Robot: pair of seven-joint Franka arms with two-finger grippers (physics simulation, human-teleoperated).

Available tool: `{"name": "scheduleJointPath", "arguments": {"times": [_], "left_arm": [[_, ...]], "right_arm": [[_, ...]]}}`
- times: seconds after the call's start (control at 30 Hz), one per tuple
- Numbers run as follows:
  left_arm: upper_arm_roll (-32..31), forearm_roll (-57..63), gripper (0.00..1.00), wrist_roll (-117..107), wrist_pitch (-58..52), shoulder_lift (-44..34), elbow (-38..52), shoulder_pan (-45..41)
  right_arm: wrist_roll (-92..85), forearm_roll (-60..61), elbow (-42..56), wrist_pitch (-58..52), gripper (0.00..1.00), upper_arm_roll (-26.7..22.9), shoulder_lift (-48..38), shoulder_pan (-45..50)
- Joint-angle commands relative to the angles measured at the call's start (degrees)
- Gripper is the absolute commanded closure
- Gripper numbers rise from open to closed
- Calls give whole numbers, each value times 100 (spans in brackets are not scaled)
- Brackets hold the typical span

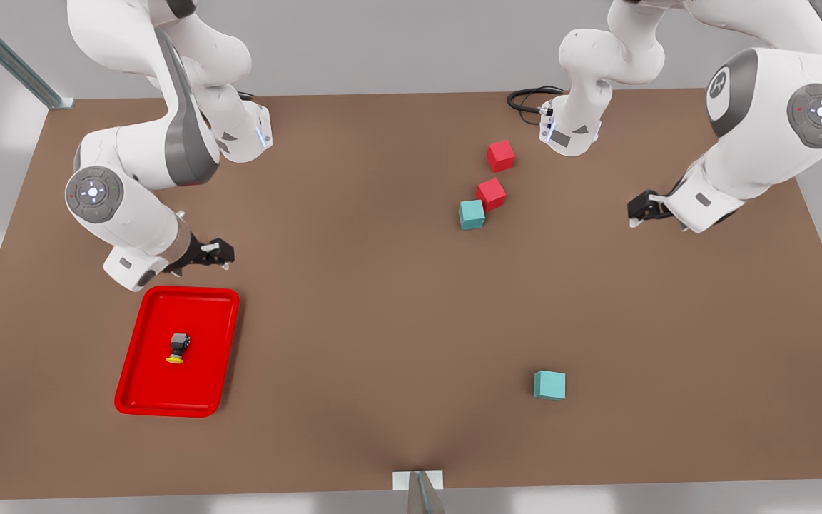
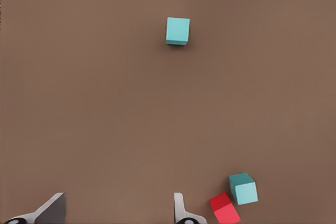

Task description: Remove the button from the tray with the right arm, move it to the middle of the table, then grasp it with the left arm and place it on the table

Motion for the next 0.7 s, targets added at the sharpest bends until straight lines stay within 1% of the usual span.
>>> {"name": "scheduleJointPath", "arguments": {"times": [0.0, 0.03, 0.13, 0.2, 0.23, 0.27, 0.3, 0.33, 0.4, 0.5, 0.67], "left_arm": [[3, 58, 0, -360, 470, 17, -10, 10], [3, 58, 0, -360, 470, 17, -10, 10], [12, 58, 0, -360, 470, 201, 7, -25], [12, 58, 0, -360, 681, 403, 16, -52], [12, 58, 0, -360, 690, 482, 16, -60], [12, 58, 0, -360, 733, 527, 16, -122], [12, 58, 0, -360, 777, 597, 16, -131], [12, 58, 0, -360, 848, 632, 16, -131], [12, 49, 0, -342, 848, 632, 7, -131], [12, 49, 0, -333, 848, 641, 7, -140], [12, 58, 0, -333, 839, 641, 7, -219]], "right_arm": [[27, 27, 12, 288, 0, 0, 32, 16], [71, 27, 188, 305, 0, 0, 190, 7], [176, 10, 180, 68, 0, -9, 699, -63], [53, 27, 206, 15, 0, -18, 1288, -590], [36, -69, 223, 242, 0, -35, 1718, -932], [-105, -315, 223, 866, 0, -35, 2079, -1311], [-114, -709, 241, 1156, 0, -36, 2264, -1355], [-271, -834, 206, 1763, 0, -35, 2448, -1513], [-316, -799, 188, 1992, 0, -27, 2607, -1566], [-307, -799, -199, 3091, 0, -27, 2809, -1566], [-316, -808, -146, 3478, 0, -27, 3196, -1566]]}}
